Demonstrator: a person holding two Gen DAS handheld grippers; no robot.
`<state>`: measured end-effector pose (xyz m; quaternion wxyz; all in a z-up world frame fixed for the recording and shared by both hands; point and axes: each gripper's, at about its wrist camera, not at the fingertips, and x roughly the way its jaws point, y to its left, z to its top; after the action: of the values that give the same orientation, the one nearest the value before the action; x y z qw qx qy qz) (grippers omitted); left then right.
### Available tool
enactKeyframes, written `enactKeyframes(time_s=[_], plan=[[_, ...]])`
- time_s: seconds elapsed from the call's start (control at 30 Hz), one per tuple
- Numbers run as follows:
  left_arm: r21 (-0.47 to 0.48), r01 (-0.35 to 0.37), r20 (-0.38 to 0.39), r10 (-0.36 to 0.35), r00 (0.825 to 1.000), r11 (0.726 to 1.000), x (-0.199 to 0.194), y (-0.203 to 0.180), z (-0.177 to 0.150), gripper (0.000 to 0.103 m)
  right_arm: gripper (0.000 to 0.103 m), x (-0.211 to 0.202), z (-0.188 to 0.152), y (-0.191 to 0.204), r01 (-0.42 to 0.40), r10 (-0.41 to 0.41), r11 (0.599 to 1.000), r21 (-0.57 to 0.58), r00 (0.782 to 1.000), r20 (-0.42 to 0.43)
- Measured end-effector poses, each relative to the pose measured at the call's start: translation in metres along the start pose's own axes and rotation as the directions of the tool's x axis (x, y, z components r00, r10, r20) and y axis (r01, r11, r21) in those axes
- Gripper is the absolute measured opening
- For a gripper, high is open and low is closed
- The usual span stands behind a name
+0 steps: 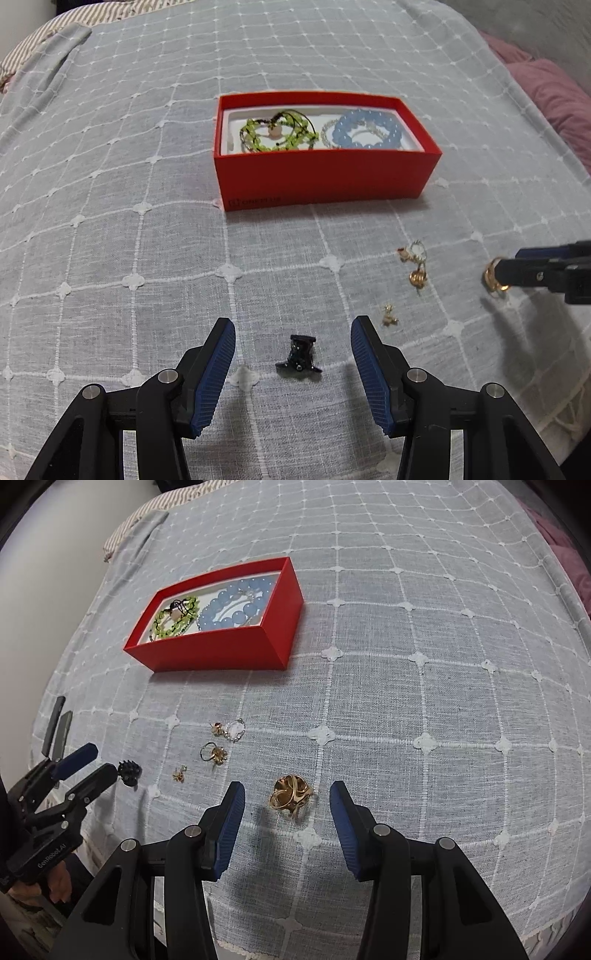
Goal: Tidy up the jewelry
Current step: 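Grasp the black charm with the left tool while the right tool grasps the gold ring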
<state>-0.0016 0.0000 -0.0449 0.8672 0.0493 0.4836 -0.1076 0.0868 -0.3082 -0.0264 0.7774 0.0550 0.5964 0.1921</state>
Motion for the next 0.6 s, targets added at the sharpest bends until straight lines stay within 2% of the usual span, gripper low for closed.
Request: enactKeyframes(time_s=[0.23, 0.47, 0.53, 0.6], plan=[[0.084, -0.004, -0.022, 0.006, 1.0, 0.996, 0.005, -0.016, -0.006, 0.053, 0.05, 0.001, -0.001, 0.002, 0.0, 0.0, 1.0, -0.008, 1.0, 0.001], [0.088, -0.025, -0.058, 0.03, 0.998, 0.996, 0.016, -0.015, -0.008, 0.045, 0.05, 0.01, -0.003, 0.011, 0.003, -0.003, 1.0, -0.031, 1.0, -0.02], [0.083, -0.027, -0.068, 0.032, 0.997, 0.996, 0.019, -0.014, -0.008, 0.042, 0.048, 0.011, -0.003, 0.012, 0.004, -0.005, 0.999, -0.035, 1.0, -0.023], [0.078, -0.023, -0.078, 0.029, 0.997, 0.997, 0.023, -0.013, -0.008, 0.032, 0.044, 0.011, -0.002, 0.011, 0.005, -0.005, 0.999, -0.034, 1.0, -0.019]])
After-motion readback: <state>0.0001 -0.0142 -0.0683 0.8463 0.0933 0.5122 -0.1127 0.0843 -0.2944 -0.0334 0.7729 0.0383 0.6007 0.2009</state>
